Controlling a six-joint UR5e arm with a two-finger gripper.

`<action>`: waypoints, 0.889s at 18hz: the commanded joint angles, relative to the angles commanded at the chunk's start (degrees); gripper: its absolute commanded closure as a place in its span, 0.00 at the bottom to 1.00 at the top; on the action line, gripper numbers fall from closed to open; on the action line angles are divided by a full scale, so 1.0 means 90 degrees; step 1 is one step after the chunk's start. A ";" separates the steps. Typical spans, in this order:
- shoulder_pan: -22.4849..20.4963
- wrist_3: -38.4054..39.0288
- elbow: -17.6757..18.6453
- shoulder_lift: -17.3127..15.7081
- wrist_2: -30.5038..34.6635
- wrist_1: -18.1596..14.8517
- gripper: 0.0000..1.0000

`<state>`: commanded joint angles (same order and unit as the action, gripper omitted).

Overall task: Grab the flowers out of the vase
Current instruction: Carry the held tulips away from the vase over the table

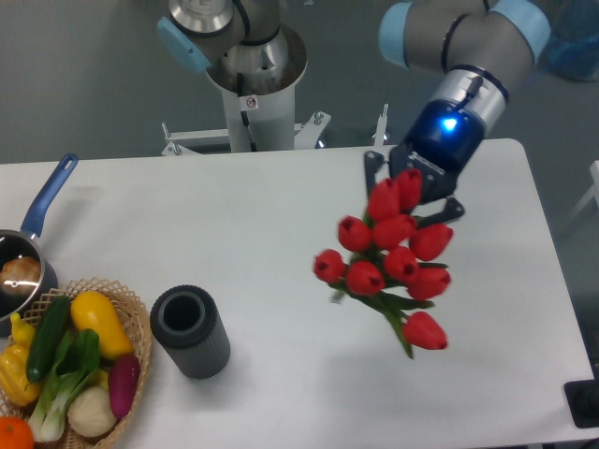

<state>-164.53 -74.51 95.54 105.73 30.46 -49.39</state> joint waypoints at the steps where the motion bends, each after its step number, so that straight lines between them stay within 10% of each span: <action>1: -0.0049 -0.0128 0.0000 0.0010 0.0382 0.0000 1.00; 16: 0.0399 -0.1399 -0.0088 0.0400 0.4289 -0.0127 0.91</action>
<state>-160.94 -87.10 94.75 109.33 69.06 -50.53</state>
